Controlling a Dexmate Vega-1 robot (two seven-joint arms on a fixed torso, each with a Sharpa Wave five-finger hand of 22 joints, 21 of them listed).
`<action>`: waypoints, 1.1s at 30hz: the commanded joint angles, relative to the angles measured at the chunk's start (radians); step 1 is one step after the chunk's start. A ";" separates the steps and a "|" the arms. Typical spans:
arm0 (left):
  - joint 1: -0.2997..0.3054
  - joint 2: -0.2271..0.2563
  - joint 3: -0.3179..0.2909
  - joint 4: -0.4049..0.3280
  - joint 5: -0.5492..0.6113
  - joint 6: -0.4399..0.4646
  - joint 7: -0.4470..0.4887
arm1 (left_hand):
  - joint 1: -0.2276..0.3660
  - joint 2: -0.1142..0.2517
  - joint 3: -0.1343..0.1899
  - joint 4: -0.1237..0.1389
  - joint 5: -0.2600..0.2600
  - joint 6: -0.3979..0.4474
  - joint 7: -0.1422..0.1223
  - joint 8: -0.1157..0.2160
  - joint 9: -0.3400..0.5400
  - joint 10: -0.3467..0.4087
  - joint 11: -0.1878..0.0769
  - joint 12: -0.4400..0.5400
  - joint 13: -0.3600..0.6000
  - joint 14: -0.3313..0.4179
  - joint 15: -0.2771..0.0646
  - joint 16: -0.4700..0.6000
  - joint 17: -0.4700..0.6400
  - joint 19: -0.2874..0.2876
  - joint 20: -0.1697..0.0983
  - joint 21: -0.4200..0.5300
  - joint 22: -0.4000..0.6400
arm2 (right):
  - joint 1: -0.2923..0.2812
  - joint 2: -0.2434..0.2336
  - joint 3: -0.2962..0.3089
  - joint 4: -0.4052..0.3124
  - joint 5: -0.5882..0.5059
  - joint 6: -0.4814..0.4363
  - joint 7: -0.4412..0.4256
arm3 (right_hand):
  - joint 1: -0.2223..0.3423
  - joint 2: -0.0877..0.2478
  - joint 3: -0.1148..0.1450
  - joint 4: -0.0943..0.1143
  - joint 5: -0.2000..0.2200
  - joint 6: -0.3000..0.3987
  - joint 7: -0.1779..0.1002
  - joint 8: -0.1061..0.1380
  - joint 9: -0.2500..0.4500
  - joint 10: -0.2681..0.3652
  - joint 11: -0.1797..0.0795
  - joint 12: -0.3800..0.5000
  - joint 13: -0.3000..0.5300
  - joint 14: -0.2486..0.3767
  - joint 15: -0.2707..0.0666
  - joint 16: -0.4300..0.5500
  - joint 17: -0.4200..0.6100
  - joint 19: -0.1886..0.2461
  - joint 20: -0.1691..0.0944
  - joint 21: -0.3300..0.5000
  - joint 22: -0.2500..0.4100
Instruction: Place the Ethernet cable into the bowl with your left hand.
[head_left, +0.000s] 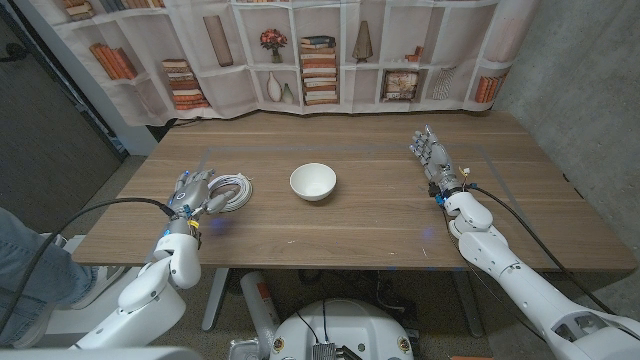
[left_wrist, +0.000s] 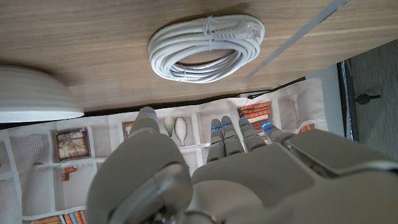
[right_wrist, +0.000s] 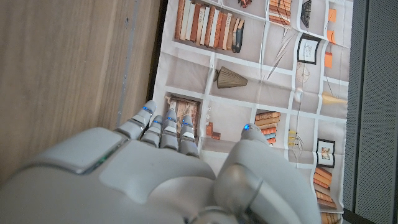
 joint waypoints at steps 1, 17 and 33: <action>-0.032 0.009 0.045 -0.008 0.030 0.085 -0.050 | 0.006 -0.013 0.000 -0.010 0.004 0.003 0.004 -0.004 0.003 0.005 0.009 -0.001 0.004 0.000 0.006 -0.003 0.002 -0.009 0.005 0.000 0.001 | 0.001 0.001 0.005 0.009 0.007 0.003 0.008 | -0.001 0.006 -0.001 -0.004 -0.002 0.008 -0.002 0.007 0.002 0.011 -0.001 0.002 0.005 0.006 0.002 -0.003 0.002 0.009 -0.024 -0.004 0.005; -0.057 0.002 0.067 0.030 -0.007 0.044 -0.038 | 0.030 -0.040 -0.014 -0.029 0.015 0.046 -0.006 0.009 0.004 0.035 -0.007 0.007 0.006 0.018 -0.006 0.002 0.003 0.000 0.007 0.002 0.002 | -0.003 -0.004 0.014 0.015 0.017 0.000 0.014 | -0.001 0.007 -0.002 -0.006 -0.002 0.010 -0.002 0.008 0.002 0.014 0.001 0.003 0.005 0.010 0.003 -0.002 0.002 0.012 -0.024 -0.009 0.005; -0.098 -0.002 0.075 0.080 -0.085 0.002 -0.064 | 0.052 -0.043 -0.016 -0.039 0.025 0.076 -0.013 0.016 0.004 0.063 -0.014 0.013 0.006 0.035 -0.012 0.005 0.003 0.008 0.007 0.004 0.002 | -0.007 -0.011 0.017 -0.002 0.014 -0.011 0.000 | -0.001 0.009 -0.002 -0.007 -0.002 0.014 -0.002 0.009 0.002 0.017 0.002 0.003 0.005 0.013 0.002 -0.002 0.002 0.016 -0.021 -0.014 0.006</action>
